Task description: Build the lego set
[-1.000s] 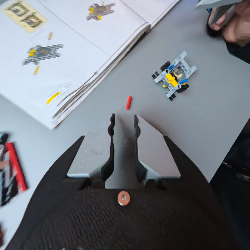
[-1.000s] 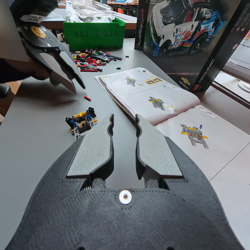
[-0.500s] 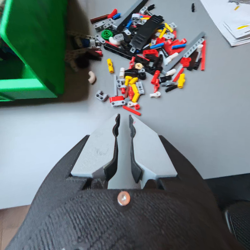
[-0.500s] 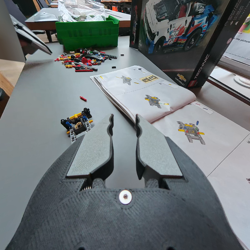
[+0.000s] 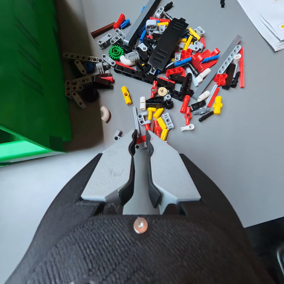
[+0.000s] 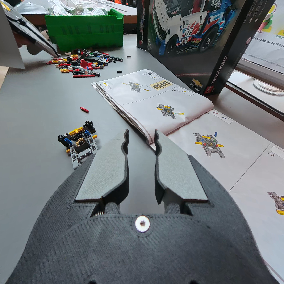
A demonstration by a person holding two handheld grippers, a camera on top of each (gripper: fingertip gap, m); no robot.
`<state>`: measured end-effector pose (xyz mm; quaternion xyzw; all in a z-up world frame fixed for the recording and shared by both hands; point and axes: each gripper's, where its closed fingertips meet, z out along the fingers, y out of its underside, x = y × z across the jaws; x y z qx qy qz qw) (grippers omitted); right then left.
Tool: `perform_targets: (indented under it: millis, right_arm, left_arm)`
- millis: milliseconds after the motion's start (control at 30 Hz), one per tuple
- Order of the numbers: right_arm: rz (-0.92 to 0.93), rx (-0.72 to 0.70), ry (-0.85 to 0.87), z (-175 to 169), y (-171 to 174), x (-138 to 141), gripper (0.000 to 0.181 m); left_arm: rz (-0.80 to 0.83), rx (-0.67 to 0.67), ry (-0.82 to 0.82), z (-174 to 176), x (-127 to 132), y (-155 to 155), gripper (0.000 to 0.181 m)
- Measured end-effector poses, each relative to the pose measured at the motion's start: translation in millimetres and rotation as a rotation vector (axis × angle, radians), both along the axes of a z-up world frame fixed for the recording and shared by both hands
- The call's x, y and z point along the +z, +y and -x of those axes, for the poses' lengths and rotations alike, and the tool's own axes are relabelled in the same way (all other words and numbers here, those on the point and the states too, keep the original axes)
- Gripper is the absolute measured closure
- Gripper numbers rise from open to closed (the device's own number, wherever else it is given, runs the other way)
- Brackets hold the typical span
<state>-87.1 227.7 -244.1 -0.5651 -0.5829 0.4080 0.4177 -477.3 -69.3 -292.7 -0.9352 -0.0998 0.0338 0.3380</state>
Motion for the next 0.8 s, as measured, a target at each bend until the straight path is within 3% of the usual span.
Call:
perform_targets:
  millis: [200, 333, 467, 567, 800]
  right_arm:
    - [0.000, 0.006, -0.003, 0, -1, 0, 0.151]
    - [-0.003, 0.012, -0.002, 0, -2, 0, 0.151]
    - [-0.010, 0.016, 0.008, 0, -3, 1, 0.152]
    - [-0.008, 0.021, 0.016, -1, -4, 2, 0.152]
    - [0.017, 0.037, 0.027, -1, -5, 4, 0.152]
  left_arm:
    - [-0.050, -0.052, -0.003, -7, 16, 21, 0.173]
    - [-0.044, -0.170, 0.017, -21, 23, 58, 0.171]
    - [0.041, -0.314, 0.019, -32, 13, 85, 0.173]
    - [0.153, -0.334, 0.004, -27, -2, 84, 0.173]
    - [0.239, -0.339, 0.043, -16, -4, 63, 0.172]
